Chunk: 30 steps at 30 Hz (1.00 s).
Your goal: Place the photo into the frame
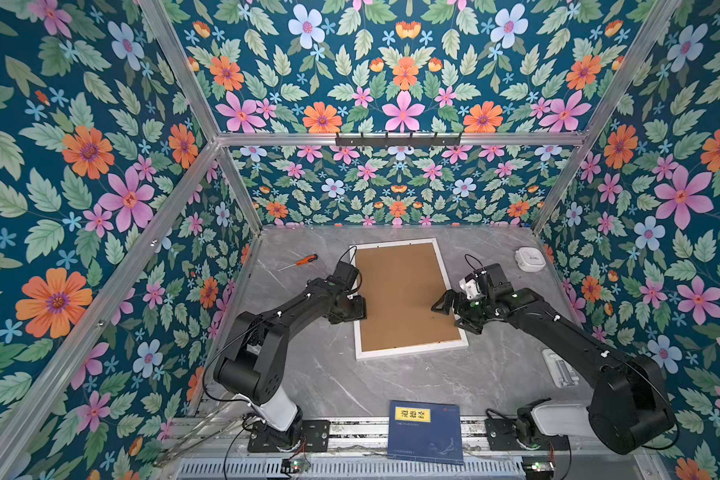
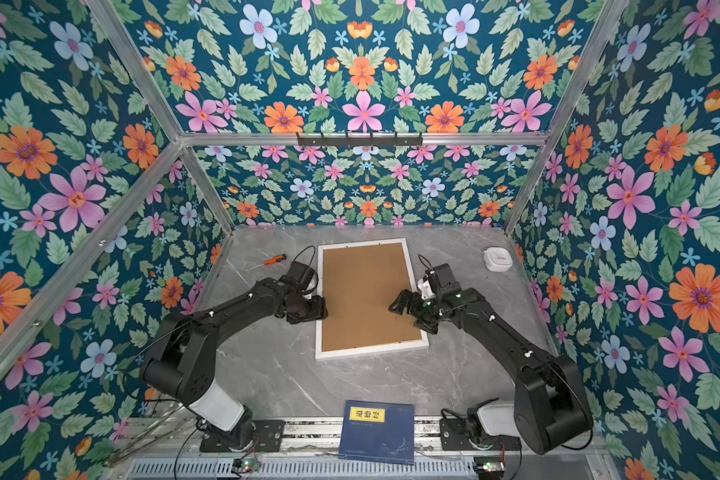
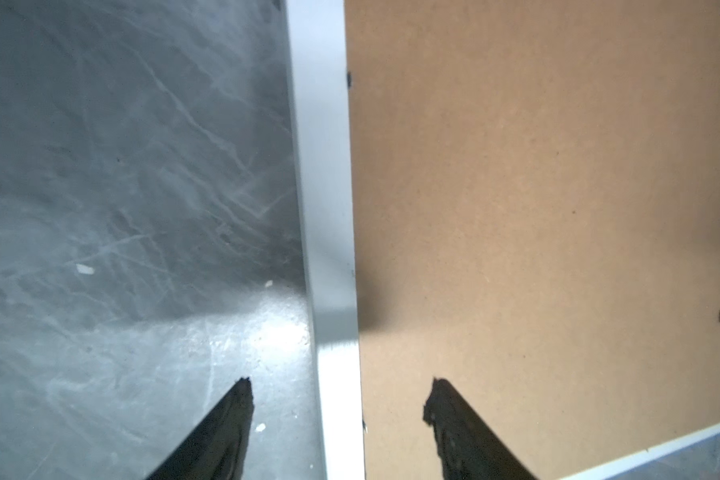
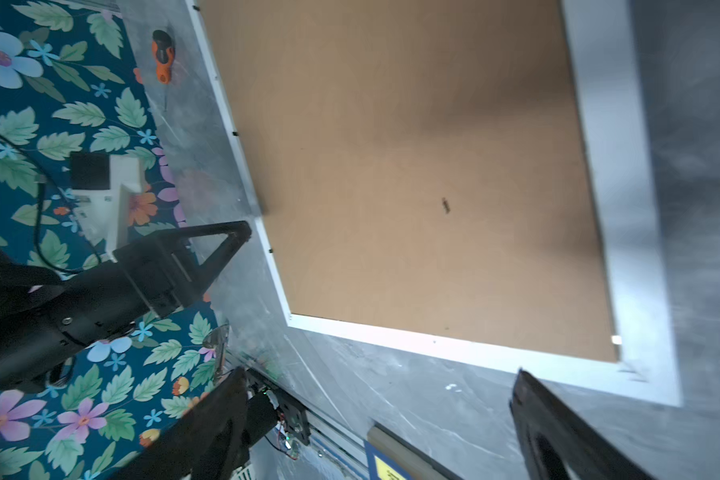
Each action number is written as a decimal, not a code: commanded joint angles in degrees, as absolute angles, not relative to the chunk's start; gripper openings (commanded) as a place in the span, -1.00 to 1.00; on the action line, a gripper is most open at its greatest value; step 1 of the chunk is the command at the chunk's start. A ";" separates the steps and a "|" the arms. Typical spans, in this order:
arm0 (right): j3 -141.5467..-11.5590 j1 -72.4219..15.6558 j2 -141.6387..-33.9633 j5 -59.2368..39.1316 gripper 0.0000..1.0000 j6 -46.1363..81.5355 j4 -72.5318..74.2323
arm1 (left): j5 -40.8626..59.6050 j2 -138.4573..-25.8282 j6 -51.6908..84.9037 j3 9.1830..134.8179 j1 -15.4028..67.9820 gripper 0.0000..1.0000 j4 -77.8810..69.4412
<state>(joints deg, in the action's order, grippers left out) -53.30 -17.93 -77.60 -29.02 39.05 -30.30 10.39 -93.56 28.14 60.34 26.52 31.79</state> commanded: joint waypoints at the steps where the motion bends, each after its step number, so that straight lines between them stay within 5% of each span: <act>1: -54.60 -14.97 -79.92 -30.89 0.96 28.96 -37.54 | 10.98 -93.19 26.19 60.48 26.46 0.42 35.88; 30: -50.43 -15.62 -87.63 -32.64 0.97 22.76 -28.12 | 11.60 -94.65 29.18 55.46 26.37 0.40 33.84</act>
